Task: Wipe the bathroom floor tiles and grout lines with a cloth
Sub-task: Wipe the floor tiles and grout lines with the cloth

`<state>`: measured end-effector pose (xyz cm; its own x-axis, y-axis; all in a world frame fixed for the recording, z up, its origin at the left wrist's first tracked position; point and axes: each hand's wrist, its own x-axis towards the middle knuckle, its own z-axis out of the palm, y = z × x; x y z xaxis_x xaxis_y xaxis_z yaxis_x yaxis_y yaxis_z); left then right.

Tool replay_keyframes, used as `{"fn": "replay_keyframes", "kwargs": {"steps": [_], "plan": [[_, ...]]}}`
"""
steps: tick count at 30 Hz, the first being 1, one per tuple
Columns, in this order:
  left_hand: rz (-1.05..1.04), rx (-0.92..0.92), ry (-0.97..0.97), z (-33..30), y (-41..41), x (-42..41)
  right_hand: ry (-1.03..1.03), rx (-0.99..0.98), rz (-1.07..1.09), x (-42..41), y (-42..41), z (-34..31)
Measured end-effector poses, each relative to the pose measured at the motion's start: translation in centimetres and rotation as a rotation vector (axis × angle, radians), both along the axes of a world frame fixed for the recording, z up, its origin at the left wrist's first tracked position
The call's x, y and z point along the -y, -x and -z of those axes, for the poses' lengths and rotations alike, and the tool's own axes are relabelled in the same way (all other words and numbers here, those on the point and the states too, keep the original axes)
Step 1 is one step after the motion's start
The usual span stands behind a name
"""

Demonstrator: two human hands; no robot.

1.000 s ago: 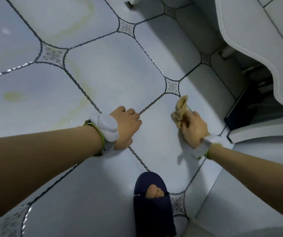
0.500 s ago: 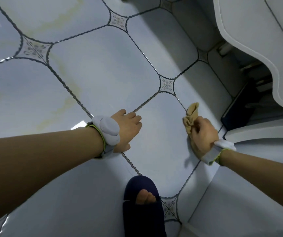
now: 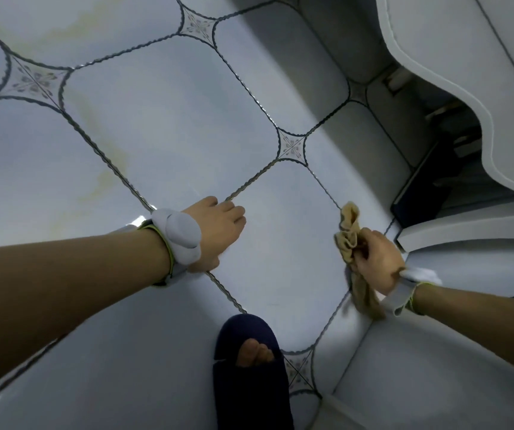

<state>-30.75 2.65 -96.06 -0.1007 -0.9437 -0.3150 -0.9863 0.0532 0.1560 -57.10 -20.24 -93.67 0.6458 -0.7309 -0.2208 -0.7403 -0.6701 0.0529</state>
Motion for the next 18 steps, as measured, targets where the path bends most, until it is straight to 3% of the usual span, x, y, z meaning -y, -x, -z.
{"fn": "replay_keyframes", "kwargs": {"steps": [3, 7, 9, 11, 14, 18], "plan": [[0.0, -0.011, 0.002, -0.3, -0.6, 0.9, -0.022, 0.015, -0.034, -2.2, -0.2, 0.4], [0.014, 0.006, -0.013, -0.1, -0.4, 2.0, -0.459, -0.141, -0.529, -5.6, 1.5, -0.2], [0.018, 0.005, -0.009, 0.0, -0.3, 2.3, -0.504, -0.208, -0.675, -3.5, 1.1, -0.3], [0.008, -0.007, -0.004, -0.1, -0.3, 2.4, -0.411, -0.144, -0.599, -0.8, 0.5, 0.0], [0.029, 0.006, 0.014, -0.3, 0.4, 2.6, -0.192, -0.016, -0.296, 2.3, 0.9, 0.7], [0.05, 0.041, -0.031, -1.1, 1.7, 3.5, -0.072, 0.001, -0.098, 1.5, 0.7, 0.7]]}}
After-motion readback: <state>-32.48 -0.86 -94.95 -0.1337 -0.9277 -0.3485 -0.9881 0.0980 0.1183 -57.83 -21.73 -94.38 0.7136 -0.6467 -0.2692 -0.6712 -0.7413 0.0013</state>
